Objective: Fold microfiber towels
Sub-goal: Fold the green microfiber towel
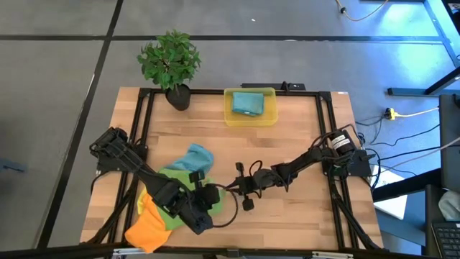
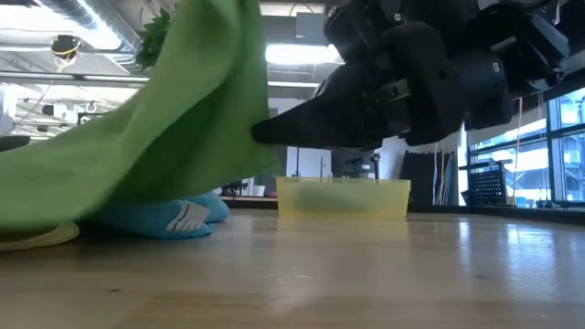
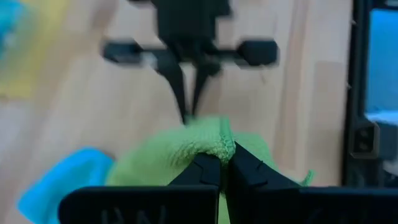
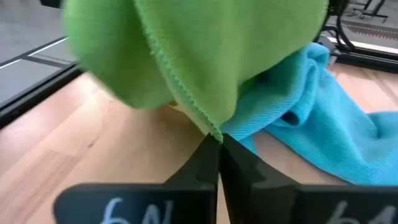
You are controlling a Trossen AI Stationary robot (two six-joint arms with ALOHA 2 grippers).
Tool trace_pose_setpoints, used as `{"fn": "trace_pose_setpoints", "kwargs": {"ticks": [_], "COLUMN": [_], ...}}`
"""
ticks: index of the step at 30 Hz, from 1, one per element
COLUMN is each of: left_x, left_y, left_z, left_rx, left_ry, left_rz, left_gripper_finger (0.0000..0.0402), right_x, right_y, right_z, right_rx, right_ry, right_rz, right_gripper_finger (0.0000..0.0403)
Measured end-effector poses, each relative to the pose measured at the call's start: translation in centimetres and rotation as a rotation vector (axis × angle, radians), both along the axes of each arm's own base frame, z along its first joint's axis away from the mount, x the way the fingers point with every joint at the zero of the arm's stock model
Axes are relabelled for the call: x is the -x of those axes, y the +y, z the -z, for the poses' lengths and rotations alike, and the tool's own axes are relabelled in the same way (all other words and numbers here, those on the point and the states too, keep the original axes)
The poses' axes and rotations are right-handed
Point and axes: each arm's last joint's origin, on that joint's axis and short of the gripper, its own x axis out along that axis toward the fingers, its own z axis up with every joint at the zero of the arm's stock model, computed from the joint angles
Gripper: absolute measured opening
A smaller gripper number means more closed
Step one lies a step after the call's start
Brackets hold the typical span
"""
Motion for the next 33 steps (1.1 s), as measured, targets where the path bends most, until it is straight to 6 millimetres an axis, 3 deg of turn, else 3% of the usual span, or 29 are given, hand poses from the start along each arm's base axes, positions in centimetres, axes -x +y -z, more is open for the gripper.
{"fn": "trace_pose_setpoints", "kwargs": {"ticks": [5, 9, 16, 24, 33], "left_x": [1.3, 2.1, 2.6, 3.3, 4.3], "left_y": [-1.1, -2.0, -2.7, -2.0, -1.8], "left_z": [0.7, 2.0, 7.7, 13.9, 16.8], "left_rx": [0.161, 0.183, 0.230, 0.335, 0.446], "left_ry": [0.123, 0.148, 0.128, 0.022, -0.067], "left_rz": [-0.023, -0.060, -0.100, -0.235, -0.303], "left_gripper_finger": [0.0000, 0.0003, 0.0060, 0.0116, 0.0118], "right_x": [-0.1, -0.1, -0.1, -0.1, 0.0], "right_y": [-0.4, -0.3, -0.3, -0.3, -0.3], "right_z": [0.0, 0.0, 0.1, 0.1, 0.1], "right_rx": [-0.007, -0.008, -0.034, -0.037, -0.038], "right_ry": [0.006, 0.007, 0.014, 0.016, 0.021], "right_rz": [0.013, 0.011, 0.005, -0.008, -0.007], "right_gripper_finger": [0.0006, 0.0006, 0.0005, 0.0006, 0.0006]}}
